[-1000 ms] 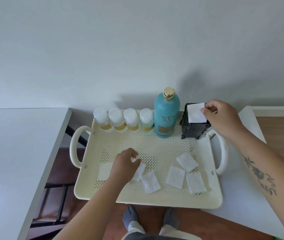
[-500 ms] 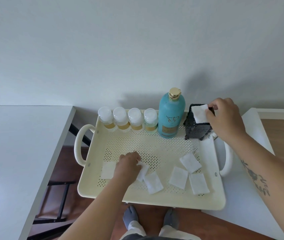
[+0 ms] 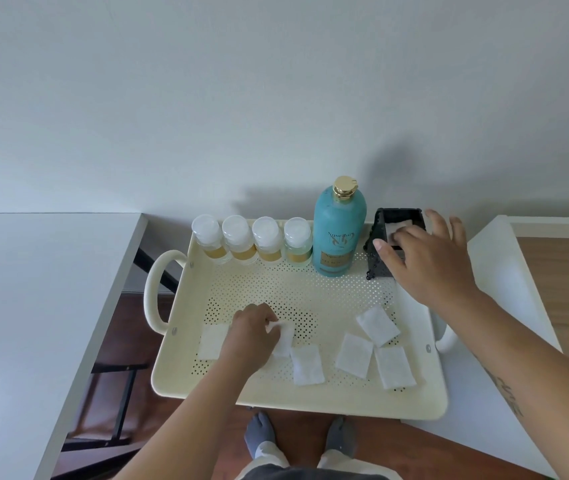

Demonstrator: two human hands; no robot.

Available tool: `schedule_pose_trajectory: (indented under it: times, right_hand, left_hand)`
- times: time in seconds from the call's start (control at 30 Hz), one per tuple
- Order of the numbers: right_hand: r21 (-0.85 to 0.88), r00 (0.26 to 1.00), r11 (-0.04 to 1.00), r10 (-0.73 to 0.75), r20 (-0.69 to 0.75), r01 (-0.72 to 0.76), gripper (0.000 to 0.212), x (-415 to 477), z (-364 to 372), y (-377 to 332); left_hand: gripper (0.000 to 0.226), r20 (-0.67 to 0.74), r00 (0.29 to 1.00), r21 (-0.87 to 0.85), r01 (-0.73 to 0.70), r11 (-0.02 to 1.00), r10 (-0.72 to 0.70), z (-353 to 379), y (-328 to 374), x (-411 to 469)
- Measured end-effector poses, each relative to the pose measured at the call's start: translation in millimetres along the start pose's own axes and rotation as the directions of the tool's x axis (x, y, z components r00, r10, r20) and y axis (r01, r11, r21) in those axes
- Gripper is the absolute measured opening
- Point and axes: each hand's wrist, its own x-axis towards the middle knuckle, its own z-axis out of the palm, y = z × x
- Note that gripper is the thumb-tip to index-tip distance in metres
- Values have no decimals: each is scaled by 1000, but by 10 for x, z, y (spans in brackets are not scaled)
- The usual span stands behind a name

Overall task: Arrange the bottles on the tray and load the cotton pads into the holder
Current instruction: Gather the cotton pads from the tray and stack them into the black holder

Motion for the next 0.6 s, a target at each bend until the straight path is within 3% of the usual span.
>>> schedule_pose_trajectory:
  times: [0.2,0.33,0.43,0.5,0.6]
  right_hand:
    - [85,987,996,15,-161,-1,56,-55,-51,-26]
    - [141,965,990,14,-261,23,42,-110,-81,-58]
    - [312,902,948,81,-423,60,23,-229,-152,-228]
    - [531,931,839,90,-353,120,18,-374,-157,-447]
    - [794,998,605,13,60,-56,24,-609,-103,-803]
  left_hand:
    - [7,-45,997,-279,52,959,-67,-134,77,-29]
    - [7,-18,990,-517,113,848,-142,-244,155,-25]
    - [10,2,988,-624,123,772,-155,-310,217,-33]
    - [11,21,990,-693,115,712,-139,-352,271,-41]
    - [10,32,996,-750,79,657,-83,-403,353,-75]
